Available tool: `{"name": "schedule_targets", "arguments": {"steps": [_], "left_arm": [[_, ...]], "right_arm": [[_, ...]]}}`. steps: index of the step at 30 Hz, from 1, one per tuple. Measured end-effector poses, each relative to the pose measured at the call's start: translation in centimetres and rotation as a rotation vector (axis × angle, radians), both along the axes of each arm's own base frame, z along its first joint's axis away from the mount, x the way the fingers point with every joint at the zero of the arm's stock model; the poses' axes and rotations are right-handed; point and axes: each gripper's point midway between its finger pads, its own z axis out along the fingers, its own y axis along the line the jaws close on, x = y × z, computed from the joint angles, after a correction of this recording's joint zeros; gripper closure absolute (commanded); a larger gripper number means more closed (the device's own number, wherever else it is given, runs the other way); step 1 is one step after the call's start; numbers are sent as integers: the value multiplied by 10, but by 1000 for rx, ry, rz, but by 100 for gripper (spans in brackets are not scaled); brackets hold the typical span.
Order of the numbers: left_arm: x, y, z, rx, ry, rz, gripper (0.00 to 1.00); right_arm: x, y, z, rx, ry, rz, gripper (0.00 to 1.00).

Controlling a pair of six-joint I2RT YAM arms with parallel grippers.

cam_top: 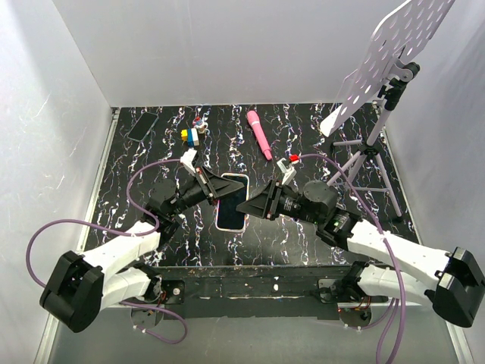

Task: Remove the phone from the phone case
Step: Remove the phone case from the phone.

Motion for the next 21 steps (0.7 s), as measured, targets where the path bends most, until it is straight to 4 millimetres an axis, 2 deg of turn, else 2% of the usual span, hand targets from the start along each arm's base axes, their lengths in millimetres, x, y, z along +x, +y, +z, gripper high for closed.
{"name": "schedule_targets", "arguments": {"steps": [5, 10, 11, 12, 14, 15, 18, 21], "left_arm": [[-5, -1, -1, 3, -5, -18, 100], [-9, -1, 3, 2, -32, -23, 100], [-10, 0, 5, 2, -44, -25, 100], [-11, 0, 6, 1, -57, -27, 96], [-14, 0, 6, 18, -67, -37, 74], [-14, 0, 6, 37, -70, -45, 68], [-13, -3, 2, 125, -74, -108, 55], [-13, -3, -4, 223, -90, -198, 48]], "right_arm": [[2, 3, 3, 22, -4, 12, 67], [6, 2, 4, 33, 22, 16, 99], [5, 1, 5, 40, 35, 24, 99], [4, 1, 6, 45, 41, 36, 99], [2, 0, 6, 47, 44, 58, 99], [1, -1, 5, 45, 48, 67, 99], [6, -7, 3, 33, 40, 73, 99], [13, -16, -1, 16, 40, 68, 99]]}}
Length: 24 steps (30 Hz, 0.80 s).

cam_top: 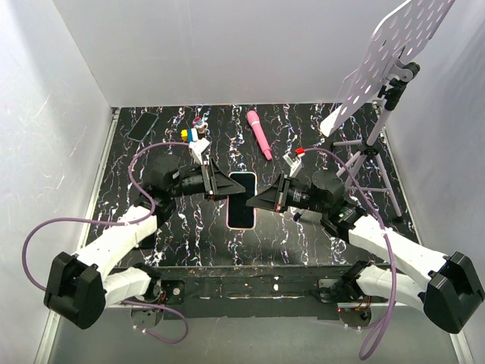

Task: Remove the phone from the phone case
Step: Remove the phone case from the phone.

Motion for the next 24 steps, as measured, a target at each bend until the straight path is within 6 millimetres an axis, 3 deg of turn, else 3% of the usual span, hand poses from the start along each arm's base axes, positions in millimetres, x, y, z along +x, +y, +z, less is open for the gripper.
{"name": "schedule_targets", "arguments": {"steps": [4, 7, 13, 16, 17, 18, 20, 24], "left_arm": [[-8, 3, -13, 88, -15, -118, 53], [-19, 4, -24, 113, -2, -206, 64], [-34, 6, -26, 111, 2, -311, 78], [-42, 5, -22, 97, -8, -354, 100], [-45, 5, -19, 90, -18, -371, 100], [-47, 4, -17, 84, -33, -386, 100], [-49, 3, -14, 77, -51, -396, 100], [-40, -1, -12, 92, -40, -314, 100]], "right_arm": [[-4, -5, -6, -20, 12, 48, 99], [-17, -3, -9, -22, 24, 127, 99], [-32, -3, -15, -41, 41, 235, 99], [-36, -3, -13, -59, 21, 271, 99], [-38, -4, -12, -65, 18, 283, 96], [-40, -4, -12, -66, 17, 297, 78], [-42, -5, -9, -70, 16, 310, 57], [-33, -4, -8, -82, 17, 250, 39]]}}
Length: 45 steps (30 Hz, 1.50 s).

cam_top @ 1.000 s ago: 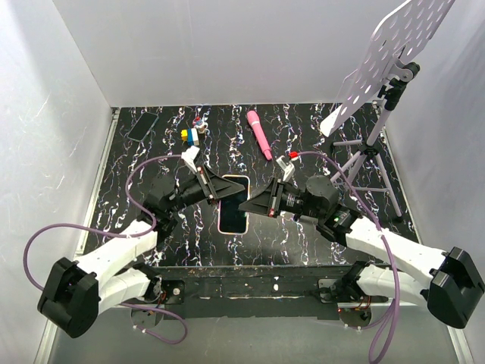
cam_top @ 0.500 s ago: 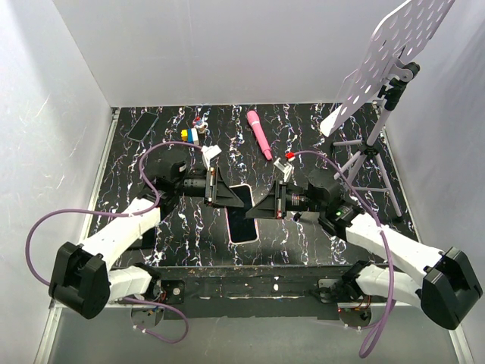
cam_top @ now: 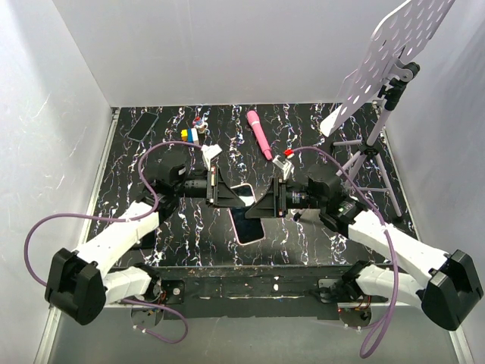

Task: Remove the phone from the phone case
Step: Remove the phone case from the phone.

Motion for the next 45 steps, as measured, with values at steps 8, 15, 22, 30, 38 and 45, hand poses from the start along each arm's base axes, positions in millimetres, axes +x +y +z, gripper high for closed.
{"name": "schedule_targets", "arguments": {"steps": [8, 15, 22, 30, 38, 45], "left_arm": [[34, 6, 26, -44, 57, 338, 100], [77, 3, 42, -212, 162, 508, 100], [107, 6, 36, -311, 247, 627, 100], [108, 8, 49, -361, 225, 627, 100], [106, 6, 50, -362, 222, 617, 100], [106, 6, 49, -357, 219, 616, 100]], "right_arm": [[3, -11, 8, 130, -29, -144, 26], [10, -20, 32, 237, -40, -268, 27], [23, -24, 33, 297, 3, -388, 44], [38, -29, 35, 325, 16, -483, 47], [46, -25, 29, 315, 21, -501, 56], [47, -21, 30, 325, 15, -486, 54]]}}
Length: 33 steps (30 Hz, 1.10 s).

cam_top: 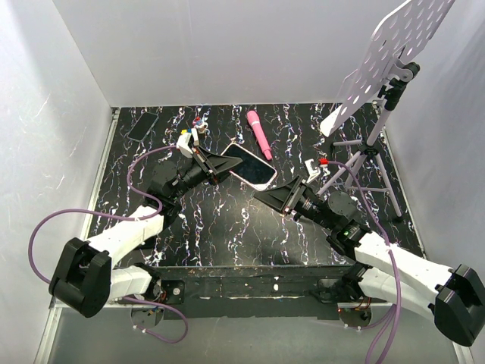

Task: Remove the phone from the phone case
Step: Remove the phone case from the phone.

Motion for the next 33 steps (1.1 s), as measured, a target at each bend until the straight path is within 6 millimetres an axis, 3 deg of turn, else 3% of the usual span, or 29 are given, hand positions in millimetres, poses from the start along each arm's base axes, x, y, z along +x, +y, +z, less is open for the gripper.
{"name": "schedule_targets", "arguments": {"steps": [7, 11, 15, 22, 33], "left_arm": [[-5, -3, -2, 12, -8, -19, 100], [-7, -4, -1, 17, -16, -27, 100], [-9, -4, 0, 17, -18, -31, 100], [-13, -3, 7, -19, 2, -60, 100], [-33, 0, 36, -153, 74, -189, 100]], "right_arm": [[-1, 0, 5, 14, -18, 5, 56], [-1, 0, 6, 16, -23, 6, 71], [-2, 2, 10, 20, -29, 13, 98], [-9, 5, 14, -10, -145, 55, 99], [-35, 15, 44, -136, -587, 98, 99]]}}
